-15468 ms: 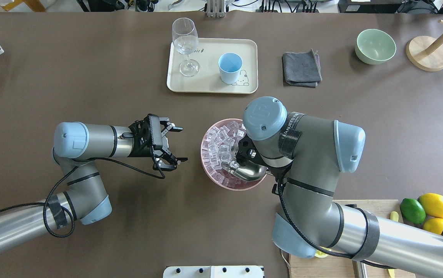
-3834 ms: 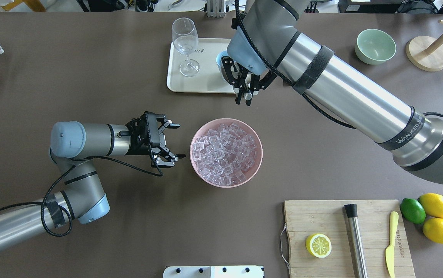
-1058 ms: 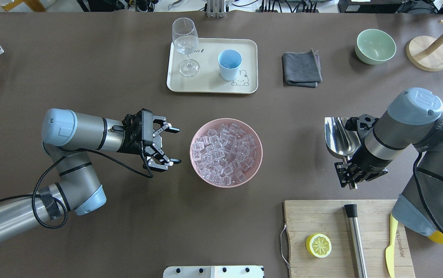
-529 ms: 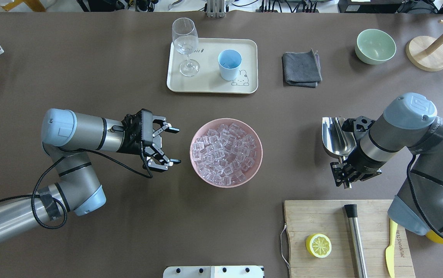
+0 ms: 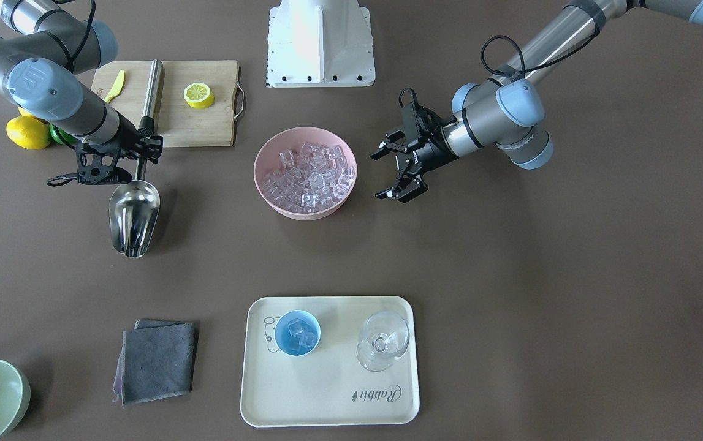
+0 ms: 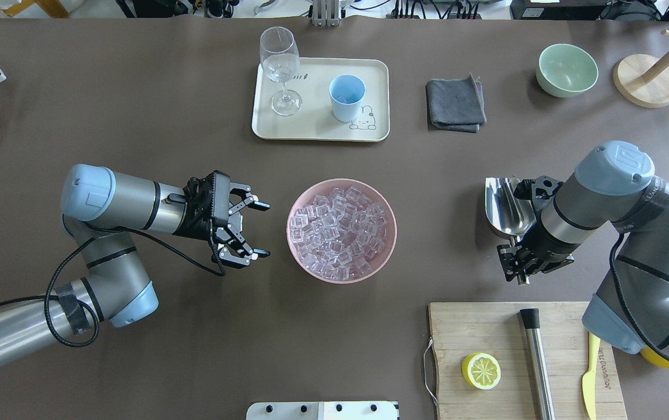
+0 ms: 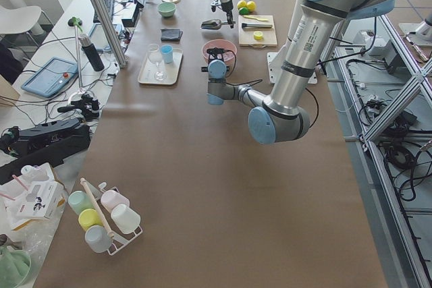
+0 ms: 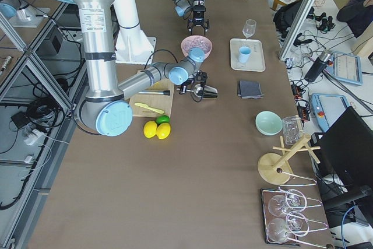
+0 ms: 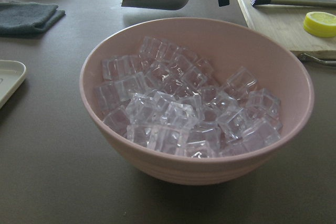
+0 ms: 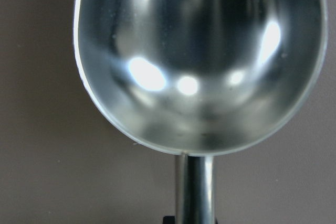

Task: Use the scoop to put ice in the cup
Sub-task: 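Set the metal scoop down on the table and open the right gripper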

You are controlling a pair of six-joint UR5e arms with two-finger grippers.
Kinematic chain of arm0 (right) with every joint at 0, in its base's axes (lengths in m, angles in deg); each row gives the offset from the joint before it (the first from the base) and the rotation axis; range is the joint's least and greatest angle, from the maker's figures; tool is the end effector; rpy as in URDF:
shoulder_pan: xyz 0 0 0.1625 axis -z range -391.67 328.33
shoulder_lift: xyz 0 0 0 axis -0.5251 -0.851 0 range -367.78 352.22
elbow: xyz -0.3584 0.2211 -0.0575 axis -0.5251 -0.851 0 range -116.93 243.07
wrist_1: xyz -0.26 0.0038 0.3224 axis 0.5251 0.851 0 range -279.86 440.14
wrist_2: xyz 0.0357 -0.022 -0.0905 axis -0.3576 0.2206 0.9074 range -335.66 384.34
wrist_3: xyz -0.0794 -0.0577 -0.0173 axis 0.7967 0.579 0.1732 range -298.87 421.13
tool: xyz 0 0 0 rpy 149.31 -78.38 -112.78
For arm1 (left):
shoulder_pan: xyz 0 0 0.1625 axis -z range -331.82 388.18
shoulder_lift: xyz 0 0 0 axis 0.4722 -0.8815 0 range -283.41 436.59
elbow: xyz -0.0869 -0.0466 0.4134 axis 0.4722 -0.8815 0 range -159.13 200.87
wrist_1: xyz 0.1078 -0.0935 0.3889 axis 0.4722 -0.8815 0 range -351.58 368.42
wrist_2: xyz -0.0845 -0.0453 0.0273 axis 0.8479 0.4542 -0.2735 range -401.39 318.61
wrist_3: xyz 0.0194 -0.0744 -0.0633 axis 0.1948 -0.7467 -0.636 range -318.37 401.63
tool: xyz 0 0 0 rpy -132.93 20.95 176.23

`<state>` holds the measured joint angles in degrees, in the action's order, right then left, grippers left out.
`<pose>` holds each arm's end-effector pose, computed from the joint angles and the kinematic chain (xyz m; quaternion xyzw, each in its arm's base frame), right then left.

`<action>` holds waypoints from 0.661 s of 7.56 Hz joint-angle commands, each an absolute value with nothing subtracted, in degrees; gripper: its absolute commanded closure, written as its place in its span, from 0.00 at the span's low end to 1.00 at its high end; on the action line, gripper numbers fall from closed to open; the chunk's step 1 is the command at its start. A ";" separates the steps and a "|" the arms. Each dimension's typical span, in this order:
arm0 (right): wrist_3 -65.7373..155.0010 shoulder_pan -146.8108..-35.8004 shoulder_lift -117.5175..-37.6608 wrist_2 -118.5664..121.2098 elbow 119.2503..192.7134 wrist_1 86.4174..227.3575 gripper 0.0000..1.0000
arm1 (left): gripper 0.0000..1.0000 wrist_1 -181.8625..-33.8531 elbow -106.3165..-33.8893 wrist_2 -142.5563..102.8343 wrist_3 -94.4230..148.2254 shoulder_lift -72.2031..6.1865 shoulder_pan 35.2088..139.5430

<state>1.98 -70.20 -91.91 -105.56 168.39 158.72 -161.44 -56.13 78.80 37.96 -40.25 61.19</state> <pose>-0.3748 -0.3871 0.4542 -0.1191 -0.4033 -0.0352 0.9066 0.5014 -0.4252 0.3429 0.5179 0.5094 0.4661 0.5050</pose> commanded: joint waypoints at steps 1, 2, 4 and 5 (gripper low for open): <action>1.98 -70.17 -91.80 -105.65 168.02 158.71 1.00 | 0.02 -161.38 -56.13 79.19 37.94 -40.13 61.32; 1.98 -70.08 -91.80 -105.65 168.02 158.71 1.00 | 0.02 -161.38 -56.13 79.19 37.94 -40.13 61.40; 2.77 -70.08 -91.63 -106.26 166.97 158.80 1.00 | 0.02 -161.38 -56.13 79.10 37.85 -40.13 61.40; 2.86 -70.08 -90.41 -106.35 166.35 158.98 0.36 | 0.02 -161.38 -56.13 79.28 37.77 -40.13 61.49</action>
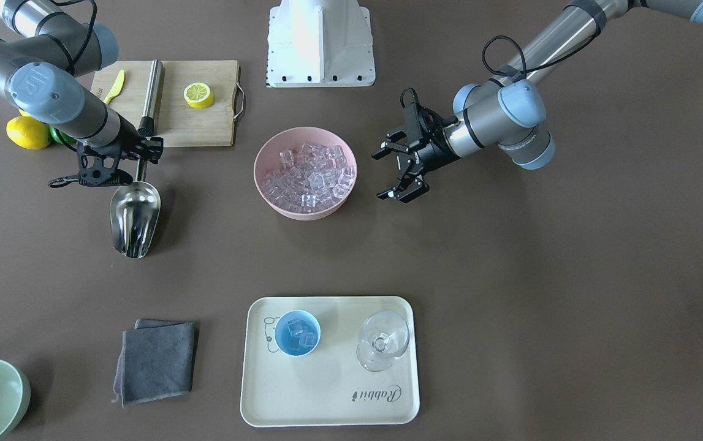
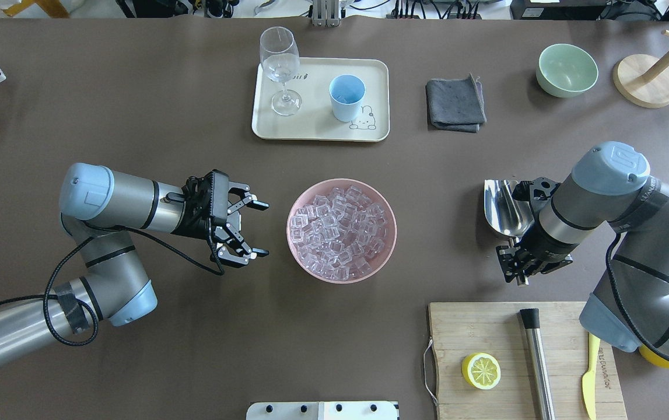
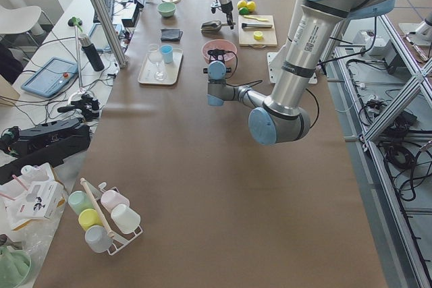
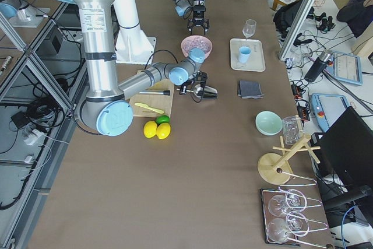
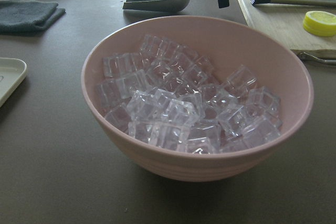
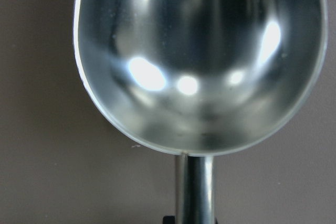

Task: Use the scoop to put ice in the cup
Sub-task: 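Set the metal scoop down on the table and open the right gripper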

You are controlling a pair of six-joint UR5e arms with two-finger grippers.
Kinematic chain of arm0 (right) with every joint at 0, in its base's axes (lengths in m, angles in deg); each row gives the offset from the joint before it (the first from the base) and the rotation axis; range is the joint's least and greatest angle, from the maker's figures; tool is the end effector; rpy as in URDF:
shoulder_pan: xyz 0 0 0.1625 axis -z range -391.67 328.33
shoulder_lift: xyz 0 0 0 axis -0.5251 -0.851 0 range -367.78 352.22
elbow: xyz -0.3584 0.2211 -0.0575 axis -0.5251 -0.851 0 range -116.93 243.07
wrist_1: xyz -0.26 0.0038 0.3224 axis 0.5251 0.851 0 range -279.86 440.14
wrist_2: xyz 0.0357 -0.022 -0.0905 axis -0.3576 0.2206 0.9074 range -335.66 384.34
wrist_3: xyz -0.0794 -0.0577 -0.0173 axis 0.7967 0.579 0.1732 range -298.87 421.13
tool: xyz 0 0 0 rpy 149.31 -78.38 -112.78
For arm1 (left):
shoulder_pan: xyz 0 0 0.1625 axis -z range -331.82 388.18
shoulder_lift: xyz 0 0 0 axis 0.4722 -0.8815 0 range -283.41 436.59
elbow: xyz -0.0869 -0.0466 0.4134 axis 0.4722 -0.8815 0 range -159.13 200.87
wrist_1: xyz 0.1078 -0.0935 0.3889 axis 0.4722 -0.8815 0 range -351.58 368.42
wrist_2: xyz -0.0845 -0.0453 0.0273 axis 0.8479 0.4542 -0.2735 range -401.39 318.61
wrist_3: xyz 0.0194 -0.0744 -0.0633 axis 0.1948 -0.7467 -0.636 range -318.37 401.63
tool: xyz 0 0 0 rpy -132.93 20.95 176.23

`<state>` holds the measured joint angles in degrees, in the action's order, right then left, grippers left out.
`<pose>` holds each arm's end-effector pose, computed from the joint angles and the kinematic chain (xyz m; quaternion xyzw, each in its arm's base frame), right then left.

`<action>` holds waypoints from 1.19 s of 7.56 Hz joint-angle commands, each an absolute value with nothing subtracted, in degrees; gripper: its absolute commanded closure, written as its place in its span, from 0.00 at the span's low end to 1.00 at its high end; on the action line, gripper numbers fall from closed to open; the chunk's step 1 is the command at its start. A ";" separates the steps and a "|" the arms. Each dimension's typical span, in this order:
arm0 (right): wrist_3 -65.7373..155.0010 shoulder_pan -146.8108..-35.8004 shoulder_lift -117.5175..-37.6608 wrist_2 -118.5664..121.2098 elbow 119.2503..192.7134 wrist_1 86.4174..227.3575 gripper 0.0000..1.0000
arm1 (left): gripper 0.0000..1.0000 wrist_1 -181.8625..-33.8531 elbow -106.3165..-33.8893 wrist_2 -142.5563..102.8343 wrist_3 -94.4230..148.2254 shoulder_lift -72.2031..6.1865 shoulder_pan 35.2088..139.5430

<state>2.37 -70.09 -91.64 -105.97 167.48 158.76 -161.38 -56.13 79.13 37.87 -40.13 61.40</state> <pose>-0.3784 -0.3879 0.4592 -0.1245 -0.4011 -0.0381 0.9067 0.4997 -0.4263 0.3444 0.5160 0.5100 0.4666 0.5059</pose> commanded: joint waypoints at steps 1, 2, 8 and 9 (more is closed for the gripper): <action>2.86 -70.08 -90.22 -106.44 166.52 159.24 0.01 | 0.02 -161.38 -56.13 79.19 37.76 -40.13 61.58; 2.86 -70.08 -90.22 -106.61 166.61 159.42 0.00 | 0.02 -161.38 -56.13 79.10 37.68 -40.13 61.75; 4.17 -72.79 -90.57 -108.28 172.56 166.34 0.00 | 0.02 -160.42 -56.13 79.02 37.68 -39.87 63.15; 6.62 -74.98 -90.57 -108.11 174.33 168.45 0.00 | 0.02 -159.72 -56.13 79.10 37.59 -39.78 63.94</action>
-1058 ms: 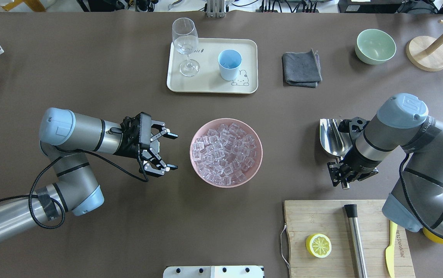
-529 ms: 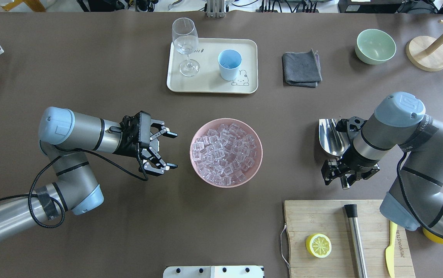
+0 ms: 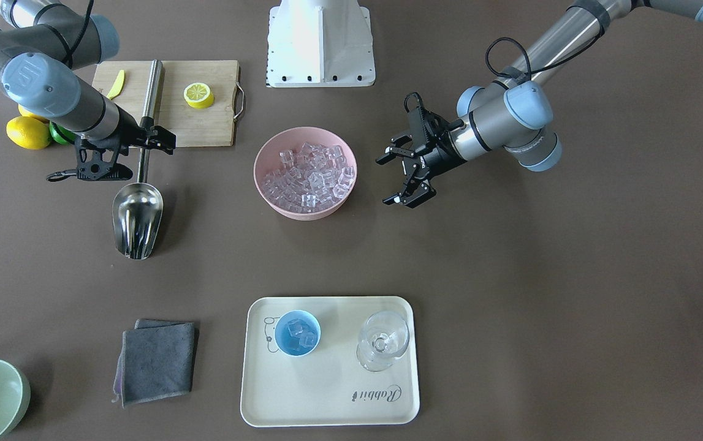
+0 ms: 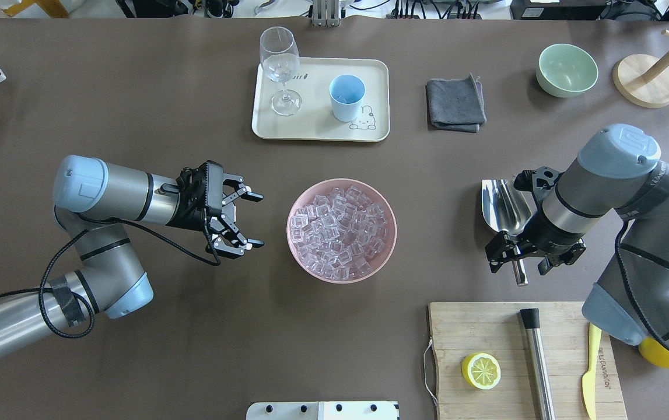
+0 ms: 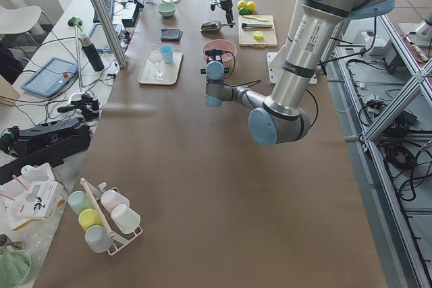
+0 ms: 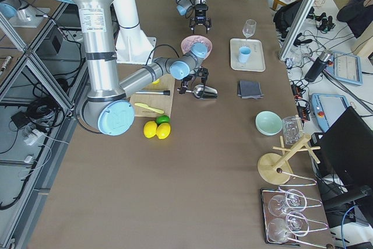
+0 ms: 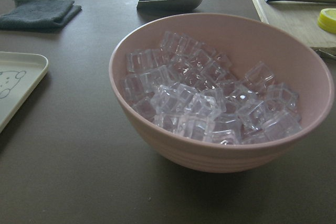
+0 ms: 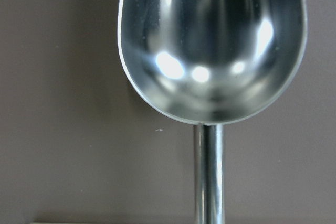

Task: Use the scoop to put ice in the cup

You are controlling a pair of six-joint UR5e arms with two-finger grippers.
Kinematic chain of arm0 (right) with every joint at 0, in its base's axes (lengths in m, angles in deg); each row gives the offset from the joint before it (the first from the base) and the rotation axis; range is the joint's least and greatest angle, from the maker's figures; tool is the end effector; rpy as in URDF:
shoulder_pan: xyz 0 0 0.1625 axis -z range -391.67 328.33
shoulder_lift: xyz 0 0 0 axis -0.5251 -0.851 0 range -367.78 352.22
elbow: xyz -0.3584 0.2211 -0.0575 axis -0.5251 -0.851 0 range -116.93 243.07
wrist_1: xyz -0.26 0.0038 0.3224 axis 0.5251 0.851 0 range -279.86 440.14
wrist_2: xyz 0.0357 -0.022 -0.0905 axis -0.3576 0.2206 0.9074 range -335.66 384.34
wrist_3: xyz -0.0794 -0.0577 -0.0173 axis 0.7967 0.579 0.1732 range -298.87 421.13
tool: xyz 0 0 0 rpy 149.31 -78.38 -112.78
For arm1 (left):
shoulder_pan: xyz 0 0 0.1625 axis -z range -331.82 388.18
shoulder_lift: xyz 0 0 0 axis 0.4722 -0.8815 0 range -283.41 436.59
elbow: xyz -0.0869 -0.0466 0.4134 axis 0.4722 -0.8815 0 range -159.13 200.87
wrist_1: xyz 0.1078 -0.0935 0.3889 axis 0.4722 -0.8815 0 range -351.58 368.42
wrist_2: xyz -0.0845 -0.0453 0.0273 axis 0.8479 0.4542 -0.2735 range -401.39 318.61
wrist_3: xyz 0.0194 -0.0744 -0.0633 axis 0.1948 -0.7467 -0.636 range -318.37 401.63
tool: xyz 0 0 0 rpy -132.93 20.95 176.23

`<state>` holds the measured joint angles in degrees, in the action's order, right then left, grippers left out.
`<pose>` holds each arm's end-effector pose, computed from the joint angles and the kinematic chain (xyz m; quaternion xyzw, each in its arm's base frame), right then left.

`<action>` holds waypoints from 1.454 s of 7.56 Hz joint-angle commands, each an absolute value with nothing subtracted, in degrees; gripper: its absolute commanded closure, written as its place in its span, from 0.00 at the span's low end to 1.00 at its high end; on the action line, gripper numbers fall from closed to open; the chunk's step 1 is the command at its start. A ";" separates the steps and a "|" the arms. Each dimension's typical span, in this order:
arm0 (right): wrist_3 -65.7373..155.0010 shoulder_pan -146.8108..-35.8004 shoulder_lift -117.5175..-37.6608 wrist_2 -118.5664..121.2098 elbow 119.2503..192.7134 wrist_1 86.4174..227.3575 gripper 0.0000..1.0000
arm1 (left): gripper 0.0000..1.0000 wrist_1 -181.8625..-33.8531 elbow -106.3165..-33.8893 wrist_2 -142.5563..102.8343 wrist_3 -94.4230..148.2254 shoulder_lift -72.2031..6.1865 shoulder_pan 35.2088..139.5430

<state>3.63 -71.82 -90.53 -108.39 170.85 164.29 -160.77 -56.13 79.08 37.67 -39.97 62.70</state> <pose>-0.3644 -0.3933 0.4299 -0.1361 -0.4077 -0.0369 0.9022 0.4904 -0.4380 0.3470 0.5166 0.5037 0.4606 0.5170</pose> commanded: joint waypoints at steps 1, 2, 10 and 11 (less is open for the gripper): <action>7.42 -76.92 -90.66 -107.50 175.21 169.34 0.00 | 0.02 -159.71 -56.13 79.02 37.59 -39.52 64.65; 10.22 -79.72 -91.01 -107.14 175.22 169.35 0.00 | 0.02 -159.45 -56.21 79.10 37.68 -39.52 64.83; 52.53 -107.57 -106.20 -104.06 174.97 170.05 0.00 | 0.02 -148.58 -65.08 79.46 37.94 -37.32 64.74; 57.83 -110.92 -106.31 -104.15 173.57 170.05 0.00 | 0.02 -145.33 -67.61 79.46 37.94 -37.23 64.74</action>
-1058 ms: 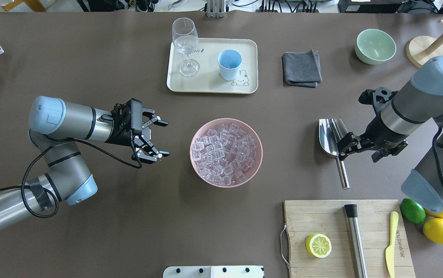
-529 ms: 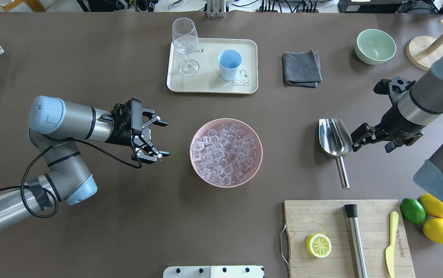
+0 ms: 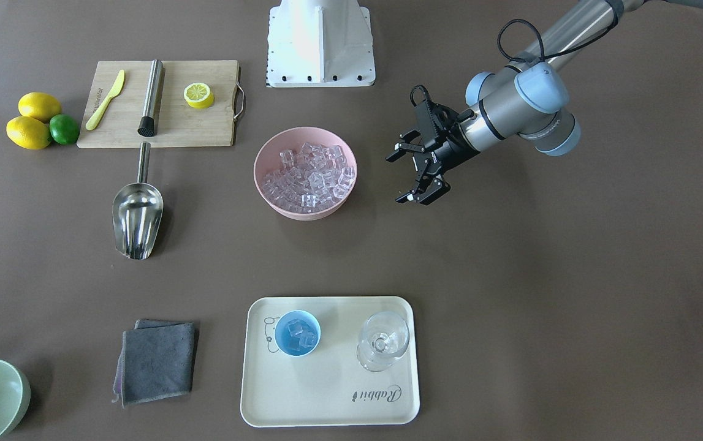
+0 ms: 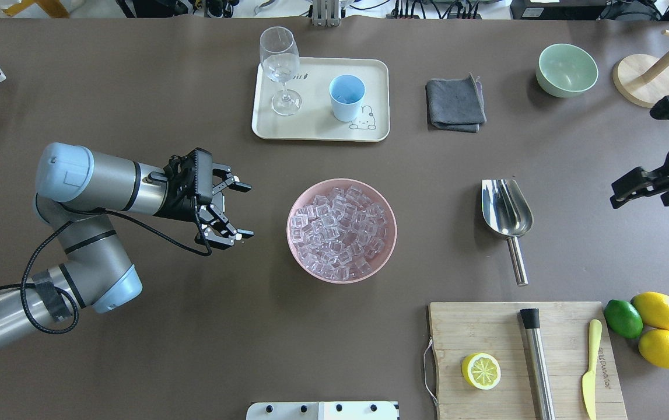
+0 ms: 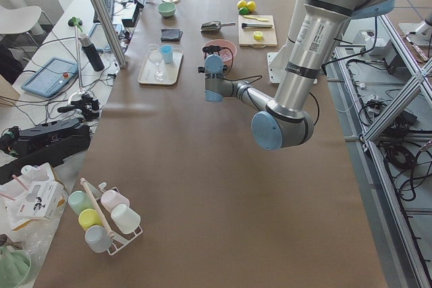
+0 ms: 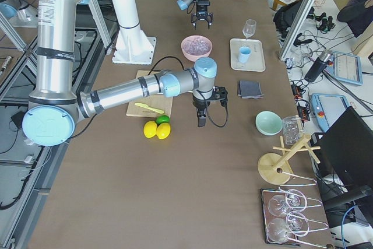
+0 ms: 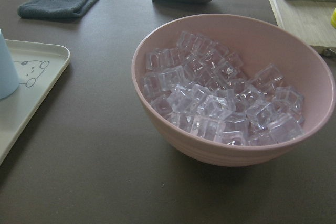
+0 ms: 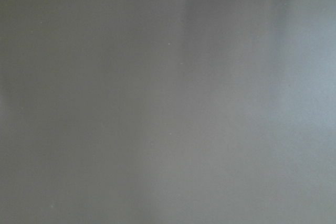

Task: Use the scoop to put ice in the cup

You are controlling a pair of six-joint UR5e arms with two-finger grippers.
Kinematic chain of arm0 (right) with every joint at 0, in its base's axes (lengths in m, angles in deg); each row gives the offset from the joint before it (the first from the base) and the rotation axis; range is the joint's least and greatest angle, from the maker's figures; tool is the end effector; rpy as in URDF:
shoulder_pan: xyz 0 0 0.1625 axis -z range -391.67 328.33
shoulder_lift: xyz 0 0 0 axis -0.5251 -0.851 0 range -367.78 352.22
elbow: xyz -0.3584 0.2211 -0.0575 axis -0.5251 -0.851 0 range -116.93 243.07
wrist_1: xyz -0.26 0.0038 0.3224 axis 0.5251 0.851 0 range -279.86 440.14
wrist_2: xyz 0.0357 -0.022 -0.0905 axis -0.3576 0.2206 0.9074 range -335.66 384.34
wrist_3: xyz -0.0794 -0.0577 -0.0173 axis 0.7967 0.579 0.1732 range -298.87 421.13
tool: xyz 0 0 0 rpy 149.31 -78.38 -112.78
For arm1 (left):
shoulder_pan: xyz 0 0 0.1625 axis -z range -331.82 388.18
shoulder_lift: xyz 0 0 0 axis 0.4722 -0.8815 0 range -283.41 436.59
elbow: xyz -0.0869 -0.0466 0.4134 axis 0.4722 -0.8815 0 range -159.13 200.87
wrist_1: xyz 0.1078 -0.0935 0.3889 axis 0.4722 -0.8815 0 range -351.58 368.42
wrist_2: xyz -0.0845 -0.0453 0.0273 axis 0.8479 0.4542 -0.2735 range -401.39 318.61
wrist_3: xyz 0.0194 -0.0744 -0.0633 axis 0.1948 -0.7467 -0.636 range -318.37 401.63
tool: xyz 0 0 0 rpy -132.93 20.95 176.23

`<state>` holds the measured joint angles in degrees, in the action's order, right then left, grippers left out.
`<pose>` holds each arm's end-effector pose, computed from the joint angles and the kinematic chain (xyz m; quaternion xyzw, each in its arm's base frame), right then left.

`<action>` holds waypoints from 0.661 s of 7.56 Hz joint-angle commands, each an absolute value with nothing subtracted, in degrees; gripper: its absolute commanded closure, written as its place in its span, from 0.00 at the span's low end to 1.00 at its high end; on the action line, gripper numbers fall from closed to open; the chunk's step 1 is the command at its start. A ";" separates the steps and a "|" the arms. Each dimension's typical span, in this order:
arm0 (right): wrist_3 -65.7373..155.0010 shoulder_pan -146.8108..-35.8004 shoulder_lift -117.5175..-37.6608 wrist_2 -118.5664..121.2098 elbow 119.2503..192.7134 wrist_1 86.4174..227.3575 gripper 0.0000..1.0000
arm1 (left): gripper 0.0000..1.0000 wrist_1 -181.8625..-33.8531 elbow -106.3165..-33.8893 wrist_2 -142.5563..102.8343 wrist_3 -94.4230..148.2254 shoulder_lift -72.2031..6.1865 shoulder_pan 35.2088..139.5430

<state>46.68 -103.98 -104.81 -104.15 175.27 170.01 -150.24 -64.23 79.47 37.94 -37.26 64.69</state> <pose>-0.0668 -0.4440 0.5306 0.0303 -0.3487 -0.0703 0.9341 0.4592 -0.4424 0.3278 0.4939 0.4879 0.4599 0.5536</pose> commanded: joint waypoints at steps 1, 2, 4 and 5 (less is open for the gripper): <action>61.01 -113.91 -106.31 -103.63 171.73 169.97 0.00 | 0.02 -143.99 -69.03 79.28 37.94 -36.88 64.74; 62.26 -115.77 -106.31 -103.54 169.18 169.96 0.00 | 0.02 -143.89 -69.22 79.28 37.94 -36.88 64.83; 62.19 -116.14 -105.69 -104.06 166.53 169.61 0.00 | 0.02 -137.96 -75.15 79.54 37.94 -33.40 67.19; 62.19 -116.22 -105.95 -104.15 166.52 169.61 0.00 | 0.02 -133.48 -78.68 79.46 37.94 -31.54 67.64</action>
<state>61.95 -115.80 -105.86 -103.92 167.55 169.69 -140.30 -72.59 79.48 37.94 -35.09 66.34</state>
